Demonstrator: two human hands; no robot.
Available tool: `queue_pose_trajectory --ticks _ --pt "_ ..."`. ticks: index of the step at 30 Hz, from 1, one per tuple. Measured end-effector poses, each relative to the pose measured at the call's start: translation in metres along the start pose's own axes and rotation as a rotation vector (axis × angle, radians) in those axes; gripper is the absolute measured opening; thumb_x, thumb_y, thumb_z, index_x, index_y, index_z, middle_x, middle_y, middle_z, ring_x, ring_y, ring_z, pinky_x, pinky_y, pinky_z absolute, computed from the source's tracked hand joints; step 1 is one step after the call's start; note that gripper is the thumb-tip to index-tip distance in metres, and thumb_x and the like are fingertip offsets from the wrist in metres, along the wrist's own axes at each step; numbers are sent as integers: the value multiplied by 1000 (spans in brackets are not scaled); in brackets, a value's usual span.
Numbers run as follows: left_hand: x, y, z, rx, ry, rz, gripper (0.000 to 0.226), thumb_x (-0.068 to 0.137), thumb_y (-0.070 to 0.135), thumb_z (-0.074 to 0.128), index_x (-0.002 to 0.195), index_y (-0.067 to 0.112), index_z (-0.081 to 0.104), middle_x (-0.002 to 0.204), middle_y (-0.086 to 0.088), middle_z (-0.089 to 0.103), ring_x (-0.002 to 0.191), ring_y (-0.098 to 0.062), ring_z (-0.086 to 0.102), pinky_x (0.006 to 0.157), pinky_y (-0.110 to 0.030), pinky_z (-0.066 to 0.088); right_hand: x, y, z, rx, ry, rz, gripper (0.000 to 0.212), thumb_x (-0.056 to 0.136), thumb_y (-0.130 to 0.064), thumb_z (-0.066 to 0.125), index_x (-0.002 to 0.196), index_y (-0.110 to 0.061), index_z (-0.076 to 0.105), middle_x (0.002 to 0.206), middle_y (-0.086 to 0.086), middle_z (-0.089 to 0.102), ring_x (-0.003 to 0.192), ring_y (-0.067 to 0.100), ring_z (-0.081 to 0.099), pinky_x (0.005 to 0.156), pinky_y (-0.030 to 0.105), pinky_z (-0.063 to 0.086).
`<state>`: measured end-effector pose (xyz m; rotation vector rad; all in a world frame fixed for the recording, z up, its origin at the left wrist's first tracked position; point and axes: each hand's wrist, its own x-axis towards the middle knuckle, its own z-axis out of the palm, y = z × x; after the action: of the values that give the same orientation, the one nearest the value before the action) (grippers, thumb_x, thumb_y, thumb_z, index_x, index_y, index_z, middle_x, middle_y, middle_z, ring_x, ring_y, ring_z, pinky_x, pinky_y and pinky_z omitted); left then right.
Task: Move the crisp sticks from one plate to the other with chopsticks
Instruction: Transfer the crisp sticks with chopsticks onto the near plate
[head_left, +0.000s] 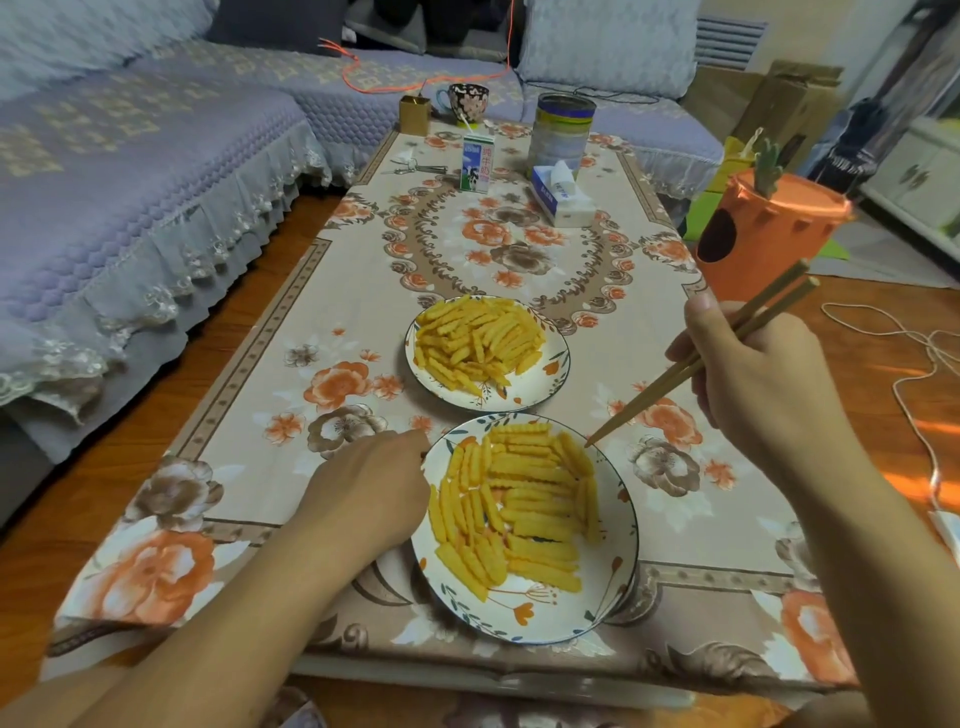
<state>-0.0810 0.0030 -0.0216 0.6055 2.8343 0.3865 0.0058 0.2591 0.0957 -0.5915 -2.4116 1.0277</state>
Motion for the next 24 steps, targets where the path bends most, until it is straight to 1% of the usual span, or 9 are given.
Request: queue_pose_trajectory --ticks 2,5,7,10,13,15,16,20,24 --pt "0 -1 0 -2 2 -3 32 93 15 41 115 27 62 101 -1 65 85 -27 58 59 -35 44 1 1 2 2 -8 -5 51 107 -42 42 74 -14 69 64 3 61 58 21 56 64 47 51" --pt "-1 -1 0 -11 -5 -6 31 94 14 41 115 26 61 99 -1 64 84 -27 58 59 -35 43 1 3 6 -30 -41 -16 51 107 -43 43 73 -15 70 63 6 62 57 22 57 66 52 54" --pt "0 -1 1 -9 -1 -5 32 94 15 41 115 26 61 99 -1 64 85 -27 58 59 -35 43 2 3 6 -24 -41 -9 51 107 -43 43 74 -15 70 64 6 62 57 21 57 66 52 54" --pt "0 -1 1 -14 1 -6 33 95 16 41 118 27 61 102 -2 65 87 -28 58 60 -35 43 4 3 4 36 22 -8 49 108 -40 43 75 -14 70 66 2 61 61 19 56 67 47 51" --pt "-1 0 0 -17 -6 -12 32 96 15 39 117 25 61 98 -2 61 86 -29 57 60 -34 41 3 1 11 168 62 -75 46 108 -37 44 80 -12 71 62 5 59 52 16 55 54 35 48" --pt "-2 1 -1 -14 -6 -22 32 95 13 40 116 25 61 98 -1 61 86 -29 58 61 -35 42 1 0 26 278 18 -109 43 109 -32 45 85 -7 70 59 10 57 45 13 53 45 26 44" --pt "-2 1 -1 -12 -4 -26 32 95 13 40 116 25 62 100 -1 62 87 -28 58 62 -35 43 0 1 36 309 -20 -119 41 109 -31 45 87 -6 70 58 11 56 43 12 53 43 24 43" --pt "-2 2 -1 -14 -12 -38 34 95 13 40 117 25 62 103 -1 64 87 -28 59 58 -34 40 3 5 75 305 -153 -168 36 108 -32 47 90 -10 70 58 8 58 46 15 58 48 27 45" --pt "-2 2 -5 -27 -19 -41 34 96 17 41 119 27 64 114 -1 66 96 -28 60 69 -37 50 10 6 97 257 -171 -200 41 108 -33 46 87 -7 69 55 -4 59 47 6 58 53 22 43"
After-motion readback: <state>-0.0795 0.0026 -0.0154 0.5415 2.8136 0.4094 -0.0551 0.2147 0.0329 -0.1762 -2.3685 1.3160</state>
